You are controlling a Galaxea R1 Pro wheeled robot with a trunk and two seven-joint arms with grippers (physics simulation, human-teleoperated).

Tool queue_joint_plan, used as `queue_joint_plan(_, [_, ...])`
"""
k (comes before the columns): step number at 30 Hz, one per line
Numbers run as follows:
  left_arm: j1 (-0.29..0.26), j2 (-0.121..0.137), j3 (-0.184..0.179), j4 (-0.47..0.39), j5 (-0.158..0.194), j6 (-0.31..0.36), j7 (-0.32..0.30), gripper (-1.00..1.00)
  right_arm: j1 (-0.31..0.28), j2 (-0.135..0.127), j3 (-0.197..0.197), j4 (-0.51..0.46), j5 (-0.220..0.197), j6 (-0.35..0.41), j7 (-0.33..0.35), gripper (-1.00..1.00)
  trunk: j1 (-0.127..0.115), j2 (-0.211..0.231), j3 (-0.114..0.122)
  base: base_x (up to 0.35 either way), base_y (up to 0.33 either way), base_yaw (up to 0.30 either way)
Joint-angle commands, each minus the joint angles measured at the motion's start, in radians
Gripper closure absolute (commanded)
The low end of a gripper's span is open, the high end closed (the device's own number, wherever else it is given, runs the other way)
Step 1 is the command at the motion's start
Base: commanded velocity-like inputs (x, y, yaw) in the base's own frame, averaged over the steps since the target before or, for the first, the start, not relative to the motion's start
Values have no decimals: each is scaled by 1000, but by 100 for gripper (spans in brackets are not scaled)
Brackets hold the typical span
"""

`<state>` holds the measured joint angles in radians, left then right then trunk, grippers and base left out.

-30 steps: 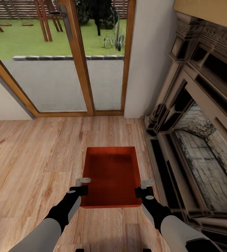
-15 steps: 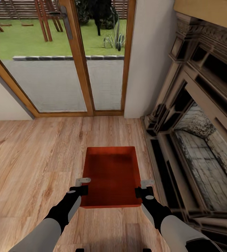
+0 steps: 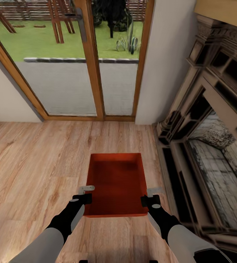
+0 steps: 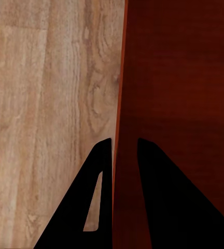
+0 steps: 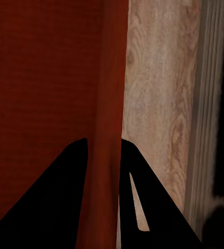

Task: Move the two storage containers from the living room to the garage. In the garage, place one container on the floor and stack the other container on top of it (either order is fine).

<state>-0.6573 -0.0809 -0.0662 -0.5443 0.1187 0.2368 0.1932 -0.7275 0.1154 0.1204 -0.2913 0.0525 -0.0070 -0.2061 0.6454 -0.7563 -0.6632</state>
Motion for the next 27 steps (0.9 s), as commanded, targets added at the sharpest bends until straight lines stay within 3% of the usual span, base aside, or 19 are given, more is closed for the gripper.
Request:
queue_joint_plan(1, [-1,1,3,-5,-16,7,15,100,0,0,-5,3,-2,-1,-6,100,0,-1,0,0,0,263])
queue_joint_plan(21, [-1,1,3,-5,-16,7,15,100,0,0,-5,3,-1,-2,-6,100,0,-1,17,0,0,237])
queue_joint_plan(27, [-1,1,3,-5,-16,7,15,100,0,-2,-5,3,-2,-3,-7,100,0,-1,26,0,0,94])
